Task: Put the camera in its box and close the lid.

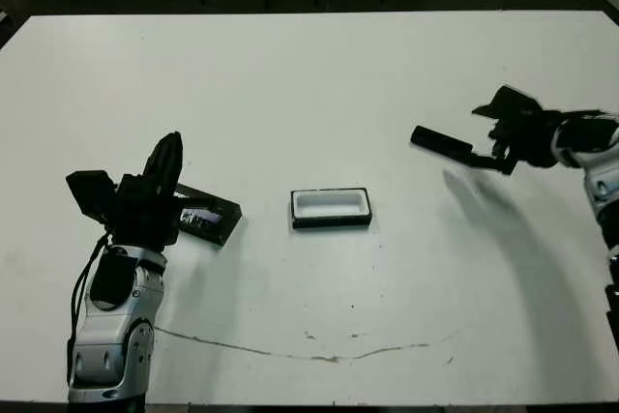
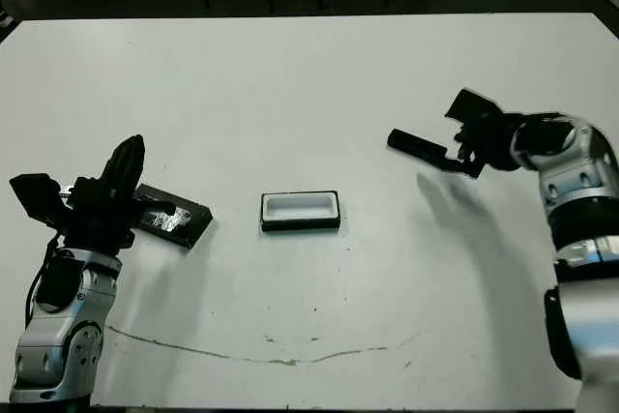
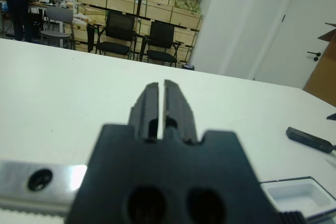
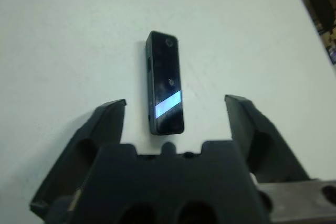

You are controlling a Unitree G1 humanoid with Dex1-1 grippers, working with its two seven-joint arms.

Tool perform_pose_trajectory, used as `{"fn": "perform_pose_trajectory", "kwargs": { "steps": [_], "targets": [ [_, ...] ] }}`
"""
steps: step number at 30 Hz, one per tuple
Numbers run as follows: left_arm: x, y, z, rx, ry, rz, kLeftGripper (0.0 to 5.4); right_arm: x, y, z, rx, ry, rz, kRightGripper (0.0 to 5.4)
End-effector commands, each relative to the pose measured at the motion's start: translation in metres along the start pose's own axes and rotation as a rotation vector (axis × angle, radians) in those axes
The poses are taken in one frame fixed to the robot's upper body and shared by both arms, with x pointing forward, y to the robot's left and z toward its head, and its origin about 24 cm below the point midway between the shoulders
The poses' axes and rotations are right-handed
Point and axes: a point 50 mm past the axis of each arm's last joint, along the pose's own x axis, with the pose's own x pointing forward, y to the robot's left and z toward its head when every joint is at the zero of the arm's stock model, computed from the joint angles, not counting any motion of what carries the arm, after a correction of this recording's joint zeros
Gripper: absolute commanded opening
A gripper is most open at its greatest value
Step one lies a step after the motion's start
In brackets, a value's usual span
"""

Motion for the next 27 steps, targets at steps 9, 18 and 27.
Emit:
{"fn": "perform_pose_trajectory", "kwargs": {
  "steps": [9,18,27],
  "targets": [
    [-0.003,0.005,-0.005,0.031,0.042,0.011,0.00,0.013,0.012,-0.015,-0.021,0.088,0.002,5.39],
    [-0.004,0.005,-0.006,0.027,0.045,0.006,0.00,0.013,0.020,-0.035,0.098,0.118,-0.057,5.39],
    [-0.004,0.005,-0.005,0.028,0.046,0.004,0.00,0.021,0.040,-0.051,0.241,0.144,-0.026,4.74]
  ]
}}
